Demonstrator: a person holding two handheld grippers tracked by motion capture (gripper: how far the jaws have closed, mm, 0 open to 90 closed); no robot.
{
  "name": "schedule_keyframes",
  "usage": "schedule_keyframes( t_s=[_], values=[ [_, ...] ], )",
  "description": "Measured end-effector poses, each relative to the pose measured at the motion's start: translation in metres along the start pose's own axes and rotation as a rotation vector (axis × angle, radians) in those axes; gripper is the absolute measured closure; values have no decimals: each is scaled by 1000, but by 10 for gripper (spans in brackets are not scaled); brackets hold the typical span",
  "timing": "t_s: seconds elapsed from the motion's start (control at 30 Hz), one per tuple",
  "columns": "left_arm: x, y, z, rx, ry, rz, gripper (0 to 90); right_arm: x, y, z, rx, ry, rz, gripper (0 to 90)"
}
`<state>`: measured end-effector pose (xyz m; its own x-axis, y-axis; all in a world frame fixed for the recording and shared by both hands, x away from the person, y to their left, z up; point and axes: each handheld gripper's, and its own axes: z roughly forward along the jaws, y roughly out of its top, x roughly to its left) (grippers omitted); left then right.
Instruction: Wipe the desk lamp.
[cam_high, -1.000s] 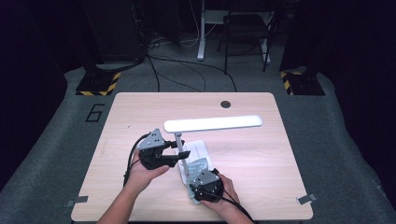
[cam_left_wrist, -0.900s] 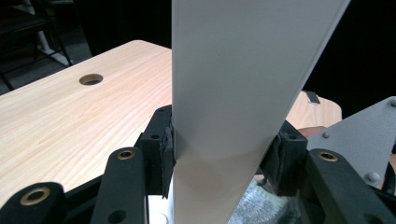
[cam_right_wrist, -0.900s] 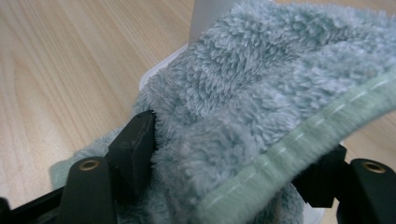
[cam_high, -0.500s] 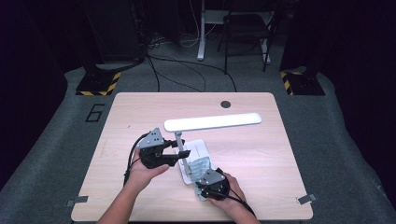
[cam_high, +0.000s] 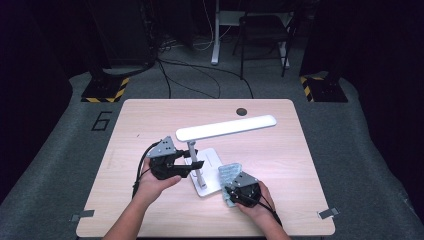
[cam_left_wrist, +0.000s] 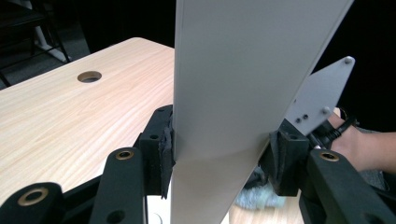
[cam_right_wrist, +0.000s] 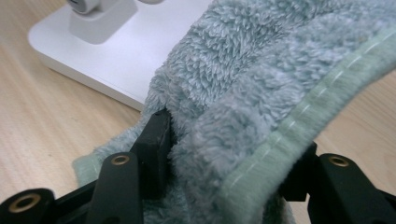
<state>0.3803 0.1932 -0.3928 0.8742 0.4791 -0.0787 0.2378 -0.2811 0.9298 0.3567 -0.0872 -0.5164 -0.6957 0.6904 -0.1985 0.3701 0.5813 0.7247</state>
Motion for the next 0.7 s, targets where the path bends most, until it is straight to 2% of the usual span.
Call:
schedule_keyframes(
  t_s=[0.07,0.17,0.23,0.3,0.4,0.43,0.63,0.67,0.7],
  values=[
    [0,0,0,-1,1,-5,512,-3,-1,-1,2,-17,-15,483],
    [-1,0,0,-2,-1,-6,511,-3,-1,-1,4,-25,-21,492],
    [0,0,1,-4,-3,-8,511,-1,-2,-1,0,-37,-6,492],
    [0,0,1,-5,-4,-9,511,-2,-2,-1,-4,-37,-20,491],
    [0,0,2,-3,-2,-9,510,1,-3,-1,-16,-47,6,492],
    [0,1,2,-3,-1,-10,510,1,-2,-1,-16,-46,-8,492],
    [0,0,2,-3,-2,-14,509,9,0,1,-27,-23,9,487],
    [0,1,2,-3,-2,-15,509,15,2,2,-31,-12,6,477],
    [0,0,2,-3,-3,-16,509,18,4,3,-31,-14,-17,471]
  ],
)
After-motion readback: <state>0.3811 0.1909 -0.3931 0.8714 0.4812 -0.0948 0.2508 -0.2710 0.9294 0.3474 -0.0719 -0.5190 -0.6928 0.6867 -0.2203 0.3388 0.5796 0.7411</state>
